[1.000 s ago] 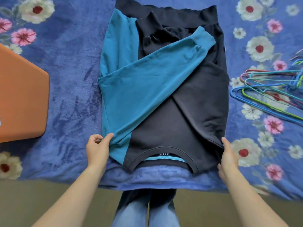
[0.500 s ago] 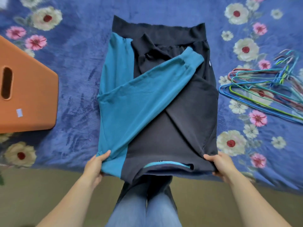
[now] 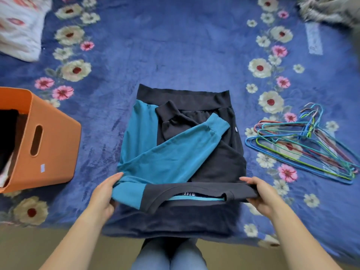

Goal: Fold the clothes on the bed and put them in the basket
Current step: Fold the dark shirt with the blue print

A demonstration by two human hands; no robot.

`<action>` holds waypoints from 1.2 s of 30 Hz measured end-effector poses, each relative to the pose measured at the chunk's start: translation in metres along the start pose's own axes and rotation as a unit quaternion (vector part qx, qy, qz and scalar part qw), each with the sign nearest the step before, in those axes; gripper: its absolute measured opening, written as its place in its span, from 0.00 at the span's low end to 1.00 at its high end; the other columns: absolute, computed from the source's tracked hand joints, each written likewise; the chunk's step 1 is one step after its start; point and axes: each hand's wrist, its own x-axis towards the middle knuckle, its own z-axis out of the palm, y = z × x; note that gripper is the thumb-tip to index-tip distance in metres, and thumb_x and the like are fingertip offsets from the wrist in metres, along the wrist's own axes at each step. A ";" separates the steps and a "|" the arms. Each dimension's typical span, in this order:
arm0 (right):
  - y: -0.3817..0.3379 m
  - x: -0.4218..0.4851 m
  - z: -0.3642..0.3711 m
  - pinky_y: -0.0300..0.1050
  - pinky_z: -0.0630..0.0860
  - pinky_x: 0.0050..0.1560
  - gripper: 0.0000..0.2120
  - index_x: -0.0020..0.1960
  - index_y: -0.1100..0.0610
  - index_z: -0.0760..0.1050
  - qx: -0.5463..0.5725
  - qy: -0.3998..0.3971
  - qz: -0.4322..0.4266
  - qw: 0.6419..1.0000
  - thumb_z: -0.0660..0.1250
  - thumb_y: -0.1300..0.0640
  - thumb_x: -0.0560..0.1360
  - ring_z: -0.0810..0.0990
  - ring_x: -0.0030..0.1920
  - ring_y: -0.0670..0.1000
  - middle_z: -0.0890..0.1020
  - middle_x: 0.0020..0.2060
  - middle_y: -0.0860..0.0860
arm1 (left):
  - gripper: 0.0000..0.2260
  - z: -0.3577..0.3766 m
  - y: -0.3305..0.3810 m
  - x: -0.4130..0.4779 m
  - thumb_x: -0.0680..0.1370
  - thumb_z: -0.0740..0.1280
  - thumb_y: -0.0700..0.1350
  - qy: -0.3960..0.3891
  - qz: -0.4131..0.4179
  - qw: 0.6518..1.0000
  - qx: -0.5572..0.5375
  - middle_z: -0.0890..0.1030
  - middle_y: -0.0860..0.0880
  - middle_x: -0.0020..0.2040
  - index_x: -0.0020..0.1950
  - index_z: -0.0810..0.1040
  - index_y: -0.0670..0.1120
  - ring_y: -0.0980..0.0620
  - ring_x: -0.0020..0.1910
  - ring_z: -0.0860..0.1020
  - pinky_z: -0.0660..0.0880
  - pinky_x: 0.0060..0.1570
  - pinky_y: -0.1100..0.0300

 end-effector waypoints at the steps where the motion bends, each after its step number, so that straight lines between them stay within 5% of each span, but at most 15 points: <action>1: -0.018 0.003 0.004 0.41 0.78 0.32 0.12 0.52 0.61 0.80 0.038 -0.014 -0.003 0.999 0.58 0.61 0.76 0.77 0.40 0.51 0.79 0.47 0.56 | 0.04 0.011 0.017 0.007 0.79 0.65 0.39 -0.019 -0.005 1.000 -0.012 0.84 0.45 0.41 0.50 0.79 0.42 0.52 0.34 0.83 0.79 0.31 0.61; 5: -0.083 0.011 0.025 0.42 0.82 0.34 0.20 0.51 0.66 0.77 0.116 -0.121 -0.036 0.985 0.65 0.58 0.62 0.84 0.35 0.53 0.82 0.41 0.59 | 0.06 0.049 0.079 0.031 0.77 0.64 0.41 -0.083 -0.011 0.996 -0.025 0.83 0.47 0.32 0.45 0.77 0.40 0.55 0.28 0.81 0.78 0.28 0.66; 7: -0.112 0.026 0.034 0.47 0.83 0.36 0.31 0.51 0.68 0.77 0.141 -0.162 -0.059 0.975 0.68 0.62 0.48 0.85 0.41 0.57 0.83 0.44 0.62 | 0.16 0.062 0.106 0.049 0.63 0.71 0.42 -0.121 -0.012 0.991 -0.051 0.83 0.45 0.36 0.48 0.77 0.37 0.52 0.31 0.82 0.79 0.32 0.64; 10: -0.150 0.049 0.053 0.39 0.80 0.30 0.19 0.52 0.69 0.76 0.151 -0.167 -0.077 0.971 0.57 0.74 0.63 0.83 0.52 0.58 0.82 0.50 0.62 | 0.34 0.080 0.135 0.082 0.42 0.73 0.40 -0.179 0.026 0.979 -0.090 0.82 0.45 0.42 0.48 0.75 0.38 0.50 0.38 0.83 0.81 0.40 0.60; 12: -0.165 0.075 0.068 0.40 0.82 0.36 0.17 0.58 0.67 0.74 0.094 -0.149 -0.101 0.979 0.55 0.75 0.73 0.84 0.52 0.55 0.83 0.53 0.59 | 0.27 0.102 0.136 0.103 0.50 0.73 0.35 -0.193 0.050 0.980 -0.021 0.82 0.45 0.46 0.48 0.76 0.40 0.52 0.42 0.83 0.80 0.43 0.61; 14: -0.168 0.109 0.082 0.45 0.83 0.42 0.12 0.60 0.63 0.73 -0.022 -0.109 -0.132 0.985 0.63 0.68 0.76 0.86 0.44 0.54 0.84 0.51 0.59 | 0.16 0.122 0.125 0.130 0.69 0.67 0.30 -0.111 0.091 0.973 0.179 0.80 0.44 0.48 0.53 0.76 0.43 0.52 0.42 0.80 0.77 0.40 0.63; 15: -0.167 0.124 0.088 0.45 0.82 0.40 0.11 0.59 0.60 0.73 -0.084 -0.084 -0.142 0.983 0.66 0.63 0.77 0.85 0.40 0.54 0.84 0.48 0.60 | 0.13 0.126 0.119 0.146 0.73 0.69 0.36 -0.051 0.134 0.946 0.292 0.80 0.45 0.47 0.56 0.76 0.46 0.51 0.40 0.79 0.77 0.38 0.61; 17: -0.165 0.141 0.097 0.41 0.79 0.32 0.09 0.55 0.56 0.73 -0.147 -0.028 -0.160 0.976 0.69 0.55 0.77 0.84 0.31 0.52 0.84 0.40 0.58 | 0.22 0.127 0.112 0.167 0.66 0.75 0.57 0.023 0.212 0.863 0.458 0.79 0.47 0.50 0.56 0.76 0.53 0.47 0.45 0.78 0.79 0.45 0.53; 18: -0.166 0.146 0.100 0.38 0.78 0.27 0.08 0.51 0.55 0.72 -0.150 -0.007 -0.174 0.973 0.68 0.53 0.77 0.83 0.28 0.51 0.84 0.35 0.57 | 0.23 0.128 0.112 0.174 0.63 0.74 0.62 0.041 0.244 0.845 0.474 0.79 0.48 0.52 0.54 0.77 0.55 0.47 0.50 0.78 0.78 0.51 0.49; 20: -0.170 0.150 0.105 0.37 0.75 0.22 0.07 0.45 0.56 0.71 -0.139 0.018 -0.217 0.966 0.66 0.54 0.79 0.81 0.23 0.50 0.82 0.28 0.56 | 0.16 0.135 0.112 0.174 0.72 0.72 0.59 0.033 0.289 0.862 0.414 0.81 0.52 0.51 0.55 0.79 0.53 0.50 0.52 0.79 0.76 0.52 0.52; 25: -0.194 0.136 0.108 0.35 0.70 0.19 0.10 0.40 0.55 0.69 -0.037 0.023 -0.305 0.951 0.64 0.58 0.79 0.77 0.19 0.51 0.78 0.22 0.55 | 0.05 0.160 0.126 0.159 0.81 0.64 0.50 0.043 0.402 0.881 0.247 0.78 0.59 0.41 0.45 0.77 0.54 0.70 0.35 0.76 0.71 0.35 0.75; 28: -0.216 0.143 0.116 0.35 0.71 0.20 0.09 0.42 0.54 0.68 -0.021 0.027 -0.299 0.954 0.63 0.54 0.80 0.77 0.20 0.49 0.79 0.23 0.53 | 0.10 0.174 0.152 0.175 0.78 0.66 0.56 0.043 0.376 0.901 0.212 0.80 0.56 0.40 0.42 0.78 0.53 0.62 0.38 0.76 0.74 0.40 0.63; 32: -0.217 0.174 0.134 0.41 0.76 0.26 0.13 0.59 0.58 0.69 -0.135 0.044 -0.270 0.952 0.64 0.52 0.80 0.79 0.24 0.50 0.80 0.34 0.58 | 0.10 0.191 0.162 0.207 0.77 0.68 0.54 0.060 0.250 0.913 0.318 0.81 0.48 0.51 0.50 0.76 0.47 0.52 0.41 0.77 0.73 0.41 0.58; 36: -0.202 0.182 0.139 0.51 0.76 0.47 0.26 0.72 0.55 0.62 -0.255 0.120 -0.344 0.896 0.65 0.53 0.77 0.79 0.40 0.55 0.80 0.36 0.51 | 0.14 0.196 0.158 0.213 0.79 0.64 0.56 0.124 0.298 0.874 0.362 0.77 0.48 0.51 0.55 0.73 0.46 0.46 0.51 0.75 0.70 0.48 0.54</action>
